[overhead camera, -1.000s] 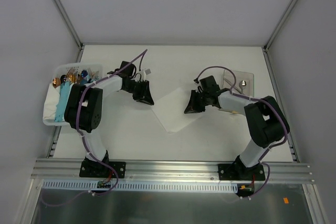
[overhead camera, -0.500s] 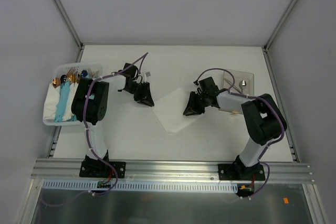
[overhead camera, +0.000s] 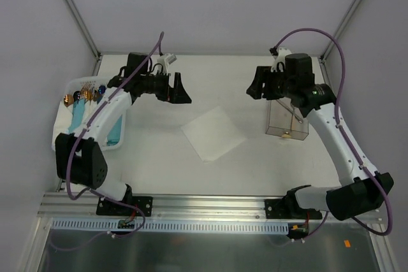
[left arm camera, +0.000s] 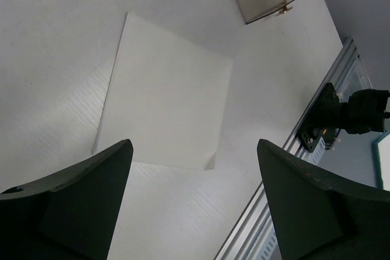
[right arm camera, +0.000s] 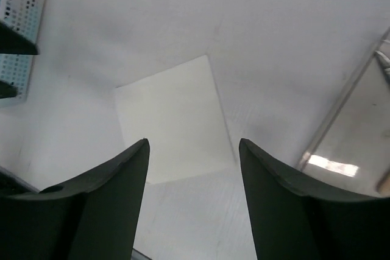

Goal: Place the utensils on the paper napkin and roll it up

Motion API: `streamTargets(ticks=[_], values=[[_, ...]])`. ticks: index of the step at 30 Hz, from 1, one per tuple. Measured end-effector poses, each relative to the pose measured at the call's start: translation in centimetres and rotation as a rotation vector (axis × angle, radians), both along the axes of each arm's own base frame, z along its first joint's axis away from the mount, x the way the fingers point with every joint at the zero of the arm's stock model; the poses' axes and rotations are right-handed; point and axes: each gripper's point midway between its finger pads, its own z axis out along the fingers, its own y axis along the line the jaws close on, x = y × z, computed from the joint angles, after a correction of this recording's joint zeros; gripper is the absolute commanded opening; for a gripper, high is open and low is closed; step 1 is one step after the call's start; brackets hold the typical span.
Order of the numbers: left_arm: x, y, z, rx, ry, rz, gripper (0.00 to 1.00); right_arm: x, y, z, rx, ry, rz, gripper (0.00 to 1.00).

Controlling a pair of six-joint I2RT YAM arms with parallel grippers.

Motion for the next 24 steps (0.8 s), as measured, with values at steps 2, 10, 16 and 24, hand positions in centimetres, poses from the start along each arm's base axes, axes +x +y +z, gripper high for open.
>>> streamTargets(ticks=[2,10,16,24], values=[[-0.8,0.3,2.8,-0.013,-0.086,-0.007,0.85,0.5,-2.1,0.9,-0.062,-0.022,-0.047,0.59],[-4.5,2.0,3.4,0.039,-0.126,0.005,0.86,2.9,-14.1,-7.0,-0.297,0.278,-0.375,0.35],[-6.5,3.5,2.0,0.109,-0.137,0.019,0.86,2.1,-19.9,-15.5,-0.328,0.567,-0.510,0.29],[-6.8,4.8,0.7,0.182,-0.159,0.043,0.86,1.8,-21.3,-20.0,-0.361,0.701,-0.540,0.30]])
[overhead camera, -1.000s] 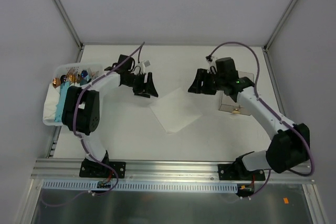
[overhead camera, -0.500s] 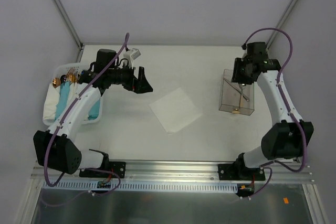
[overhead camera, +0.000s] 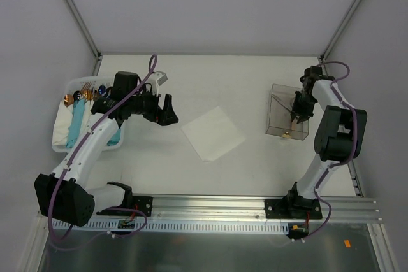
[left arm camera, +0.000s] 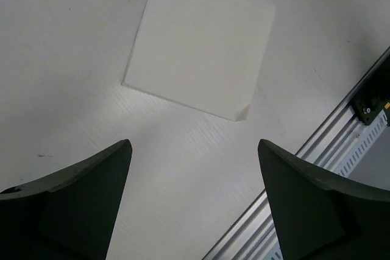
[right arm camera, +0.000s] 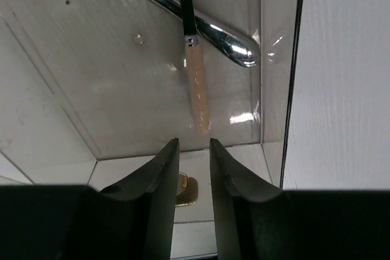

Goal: Place the utensils on the paper napkin and roll it up

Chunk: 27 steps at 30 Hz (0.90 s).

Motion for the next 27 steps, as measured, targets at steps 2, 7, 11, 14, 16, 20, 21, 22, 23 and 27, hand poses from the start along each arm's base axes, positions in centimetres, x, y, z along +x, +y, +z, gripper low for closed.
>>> streamTargets(ticks=[2,7,11,14,16,20,21,22,23,27], values=[[-0.1,0.2,-0.5,0.013,0.008,0.006,0.86,0.1,-0.1,-0.9,0.001,0.015,-0.007,0.30],[0.1,0.6,-0.9,0.036,0.007,0.020,0.86,0.7,-0.5,-2.3,-0.005,0.027,-0.016,0.29],[0.1,0.9,-1.1,0.052,0.005,0.028,0.86,1.3,-0.7,-2.9,-0.006,0.015,-0.020,0.27],[0.2,0.9,-1.1,0.057,0.003,0.028,0.86,1.8,-0.8,-3.4,-0.003,0.011,-0.026,0.25],[0.2,1.0,-1.1,0.059,0.002,0.028,0.86,2.0,-0.9,-3.9,-0.003,0.011,-0.027,0.20],[0.2,1.2,-1.3,0.071,0.003,0.037,0.86,2.4,-0.8,-4.2,0.003,0.005,-0.027,0.20],[0.3,1.2,-1.3,0.073,0.003,0.039,0.86,2.5,-0.8,-4.2,0.004,-0.002,-0.027,0.20],[0.3,1.3,-1.4,0.075,0.003,0.040,0.86,2.6,-0.8,-4.2,0.004,-0.006,-0.026,0.18],[0.3,1.3,-1.4,0.076,0.003,0.041,0.86,2.7,-0.8,-4.2,0.005,-0.009,-0.026,0.16],[0.4,1.3,-1.6,0.078,0.011,0.041,0.86,2.8,-0.8,-4.3,0.008,-0.016,-0.024,0.00]])
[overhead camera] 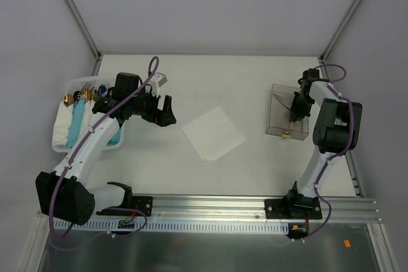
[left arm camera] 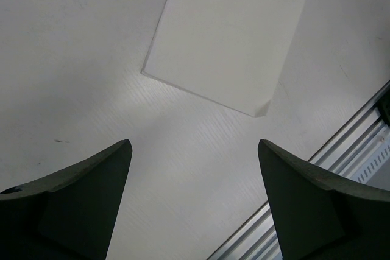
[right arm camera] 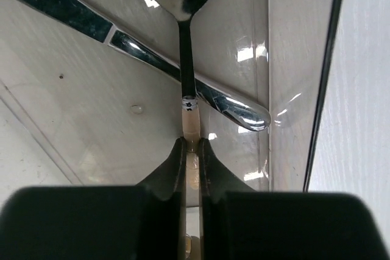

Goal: Place the utensils on the paper napkin and roll it up

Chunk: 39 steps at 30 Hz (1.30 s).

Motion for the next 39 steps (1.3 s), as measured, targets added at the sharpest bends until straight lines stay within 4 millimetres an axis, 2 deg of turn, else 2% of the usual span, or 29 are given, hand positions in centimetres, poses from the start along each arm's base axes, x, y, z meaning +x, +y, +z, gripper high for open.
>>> streamTargets(ticks=[5,9,11,12,18,21,24,27,30,33,37,39], values=[[0.1,0.0,-0.2,0.002,0.008,0.000,0.86,-0.1,0.1,0.1,-0.001,-0.030,-0.002,0.00],[0.1,0.0,-0.2,0.002,0.007,0.000,0.88,-0.9,0.3,0.6,0.006,-0.040,-0.001,0.00],[0.1,0.0,-0.2,0.003,0.007,0.001,0.90,-0.9,0.4,1.4,0.010,-0.056,0.000,0.00],[0.1,0.0,-0.2,0.003,0.007,0.001,0.99,-0.8,0.5,2.0,0.010,-0.072,0.002,0.00],[0.6,0.5,0.2,0.030,-0.012,0.025,0.99,-0.8,1.3,5.6,0.000,-0.153,0.025,0.00],[0.8,0.9,0.4,0.048,-0.019,0.039,0.99,-1.1,2.9,7.4,-0.001,-0.184,0.069,0.00],[0.7,1.2,0.2,0.063,-0.010,0.049,0.99,-1.6,6.0,9.4,0.011,-0.212,0.154,0.00],[0.5,1.6,-0.1,0.083,0.007,0.068,0.99,-1.9,10.4,11.4,0.045,-0.255,0.261,0.00],[0.8,2.3,-0.4,0.110,0.017,0.125,0.99,-2.8,14.8,12.3,0.110,-0.274,0.330,0.00],[1.0,3.2,-0.8,0.139,0.037,0.195,0.99,-4.0,18.9,12.0,0.179,-0.265,0.361,0.00],[1.0,4.2,-1.1,0.173,0.051,0.261,0.99,-5.9,23.6,10.8,0.218,-0.228,0.391,0.00],[1.1,4.5,-1.1,0.184,0.053,0.281,0.99,-6.7,26.1,9.6,0.225,-0.194,0.402,0.00]])
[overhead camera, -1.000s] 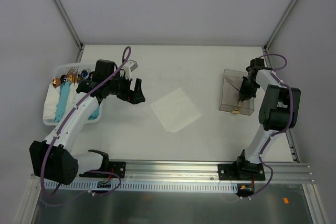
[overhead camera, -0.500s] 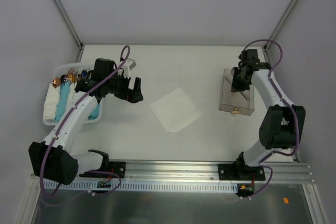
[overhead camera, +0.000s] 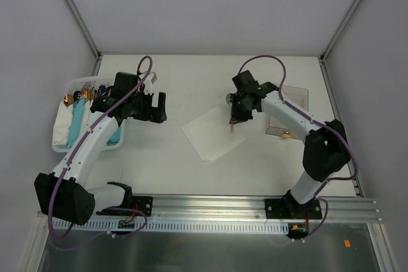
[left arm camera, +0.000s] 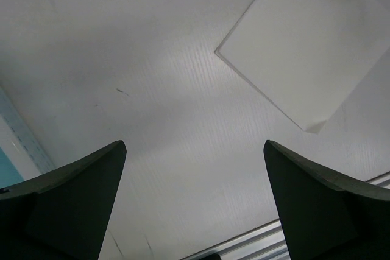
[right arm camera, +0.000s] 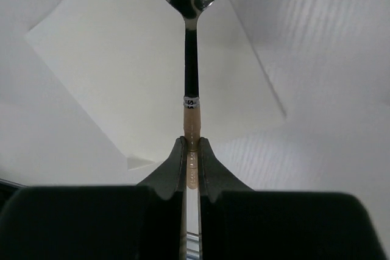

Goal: Place the utensils on the paper napkin and roll it up

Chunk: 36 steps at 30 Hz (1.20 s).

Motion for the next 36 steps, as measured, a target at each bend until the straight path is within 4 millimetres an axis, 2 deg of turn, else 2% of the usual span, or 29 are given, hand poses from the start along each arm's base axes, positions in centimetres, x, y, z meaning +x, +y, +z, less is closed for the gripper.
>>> streamTargets(ticks=[4,8,13,20,26,29,30,31,36], values=[[0.1,0.4,-0.1,0.016,0.003,0.025,0.99,-0.5,3.9,-2.9,-0.029,0.071,0.003,0.00],[0.0,0.6,-0.2,0.023,0.008,0.038,0.99,-0.5,6.2,-5.5,-0.049,0.131,-0.035,0.00],[0.0,0.9,-0.3,0.033,0.010,0.049,0.99,-0.3,7.4,-7.3,-0.052,0.171,-0.100,0.00],[0.0,0.9,-0.3,0.035,0.013,0.050,0.99,0.3,8.1,-8.1,-0.032,0.186,-0.163,0.00],[0.0,0.9,-0.3,0.035,0.013,0.051,0.99,0.5,8.4,-9.8,-0.041,0.208,-0.179,0.00],[0.0,0.9,-0.3,0.035,0.013,0.051,0.99,0.9,8.7,-9.8,-0.032,0.201,-0.180,0.00],[0.0,0.9,-0.3,0.036,0.013,0.051,0.99,0.9,8.8,-9.8,-0.030,0.201,-0.179,0.11],[0.0,0.9,-0.3,0.036,0.013,0.051,0.99,0.9,8.8,-9.8,-0.028,0.201,-0.181,0.17],[0.0,0.9,-0.3,0.036,0.013,0.051,0.99,1.0,9.4,-9.9,-0.002,0.209,-0.177,0.36]])
